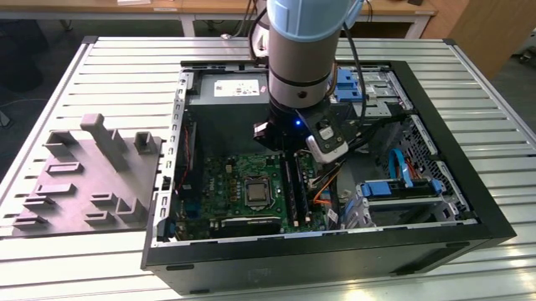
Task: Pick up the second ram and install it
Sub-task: 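Press down the second ram until it locks into place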
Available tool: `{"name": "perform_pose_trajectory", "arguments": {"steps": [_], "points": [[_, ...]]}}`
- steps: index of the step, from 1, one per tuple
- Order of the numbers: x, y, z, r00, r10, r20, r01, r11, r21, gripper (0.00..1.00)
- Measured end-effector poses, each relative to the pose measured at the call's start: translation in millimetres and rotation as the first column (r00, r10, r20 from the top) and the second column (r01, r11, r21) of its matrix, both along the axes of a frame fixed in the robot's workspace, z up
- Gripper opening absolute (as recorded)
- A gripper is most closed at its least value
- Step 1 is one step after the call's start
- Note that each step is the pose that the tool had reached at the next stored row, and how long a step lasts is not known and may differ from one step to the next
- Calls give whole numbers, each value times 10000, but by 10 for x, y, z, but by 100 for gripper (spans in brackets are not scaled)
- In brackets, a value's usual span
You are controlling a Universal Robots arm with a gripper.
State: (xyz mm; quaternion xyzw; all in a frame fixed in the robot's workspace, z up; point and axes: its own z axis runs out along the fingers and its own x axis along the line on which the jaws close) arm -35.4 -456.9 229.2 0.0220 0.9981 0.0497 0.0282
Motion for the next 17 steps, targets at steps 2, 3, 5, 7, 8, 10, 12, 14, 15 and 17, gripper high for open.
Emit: {"name": "perform_pose_trajectory", "arguments": {"steps": [2, 3, 5, 7, 8, 10, 12, 14, 15, 17], "points": [[2, 1, -9, 10000, -2, 1, 2, 10000, 1, 10], [2, 1, -11, 10000, -1, 1, 1, 10000, 0, 10], [2, 0, -11, 10000, 0, 0, 0, 10000, -2, 10], [2, 0, -12, 10000, 0, 0, 0, 10000, -1, 10], [3, 1, -18, 10000, 0, 1, 0, 10000, 2, 10], [3, 2, -33, 10000, 0, 2, 0, 10000, 2, 10], [3, 3, -32, 10000, 1, 1, -1, 10000, -1, 10], [3, 15, -35, 10000, 0, 1, 0, 10000, 0, 10], [3, 20, -36, 10000, 0, 1, 0, 10000, 1, 10], [3, 20, -36, 10000, 2, 0, -2, 10000, -1, 10]]}}
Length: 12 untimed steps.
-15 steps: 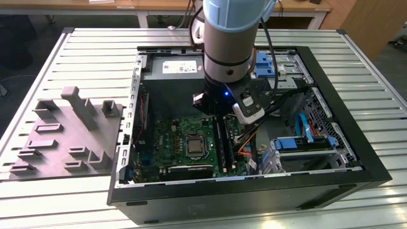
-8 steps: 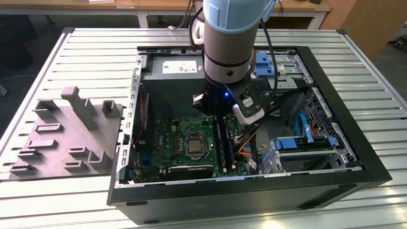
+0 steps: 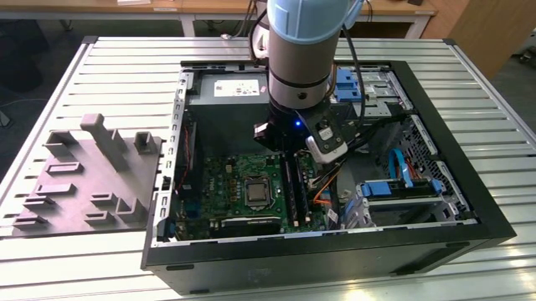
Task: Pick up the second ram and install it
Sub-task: 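Press down the second ram until it locks into place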
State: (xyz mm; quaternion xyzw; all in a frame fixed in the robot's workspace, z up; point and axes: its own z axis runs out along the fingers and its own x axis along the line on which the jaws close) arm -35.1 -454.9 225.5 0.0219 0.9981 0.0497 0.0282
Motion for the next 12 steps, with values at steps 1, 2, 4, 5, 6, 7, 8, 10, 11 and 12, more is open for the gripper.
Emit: {"name": "perform_pose_trajectory", "arguments": {"steps": [1, 2, 4, 5, 6, 7, 8, 10, 11, 12], "points": [[0, 1, -6, 10000, -1, 1, 1, 10000, 1, 10], [0, 1, -16, 10000, -1, 1, 1, 10000, 1, 10], [-1, 1, -20, 10000, -2, 0, 2, 10000, 0, 10], [-1, 1, -20, 10000, -2, 0, 2, 10000, -2, 10], [0, 1, -20, 10000, -1, 0, 1, 10000, -2, 10], [-1, 1, -21, 10000, -2, 0, 2, 10000, -1, 10], [0, 1, -28, 10000, -1, 2, 1, 10000, 4, 10], [0, 1, -43, 10000, -1, 1, 1, 10000, 1, 10], [0, 1, -44, 10000, -1, 0, 1, 10000, 0, 10], [0, 1, -44, 10000, -1, 0, 1, 10000, -1, 10]]}}
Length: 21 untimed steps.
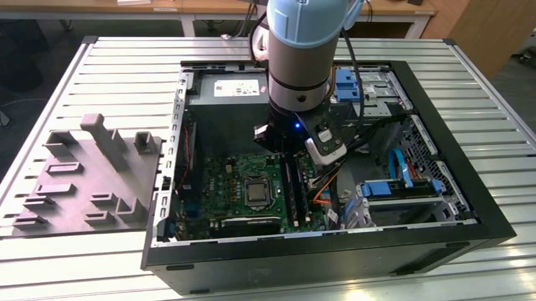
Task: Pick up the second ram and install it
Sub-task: 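Press down the second ram until it locks into place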
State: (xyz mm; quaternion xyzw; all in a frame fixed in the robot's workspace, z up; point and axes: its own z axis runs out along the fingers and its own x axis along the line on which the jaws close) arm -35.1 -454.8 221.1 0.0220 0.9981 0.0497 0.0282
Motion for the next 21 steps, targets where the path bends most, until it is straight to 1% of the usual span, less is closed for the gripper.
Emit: {"name": "perform_pose_trajectory", "arguments": {"steps": [11, 13, 19, 21], "points": [[-1, 0, -19, 10000, 0, 0, 0, 10000, -1, 10], [-1, 0, -32, 10000, 0, 0, 0, 10000, 1, 10], [0, 0, -34, 10000, 0, 1, 0, 10000, 0, 10], [-1, 0, -51, 10000, 0, 0, 0, 10000, 0, 10]]}}
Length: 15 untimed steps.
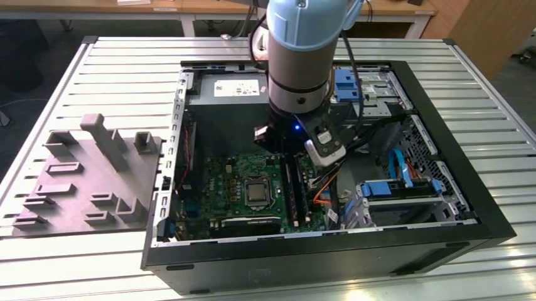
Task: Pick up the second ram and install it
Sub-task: 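Press down the second ram until it locks into place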
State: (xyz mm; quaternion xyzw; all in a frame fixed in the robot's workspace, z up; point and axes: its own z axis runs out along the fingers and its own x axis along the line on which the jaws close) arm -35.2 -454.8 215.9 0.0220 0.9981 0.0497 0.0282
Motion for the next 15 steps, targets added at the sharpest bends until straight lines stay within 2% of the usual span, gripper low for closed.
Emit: {"name": "perform_pose_trajectory", "arguments": {"steps": [7, 9, 11, 15], "points": [[0, 0, -5, 10000, 0, 5, 0, 10000, 6, 10], [2, 4, 31, 10000, 0, 14, 0, 10000, 30, 10], [0, 0, 96, 10000, 0, 3, 0, 10000, -3, 10], [0, 0, 191, 10000, 0, 4, 0, 10000, -5, 10]]}}
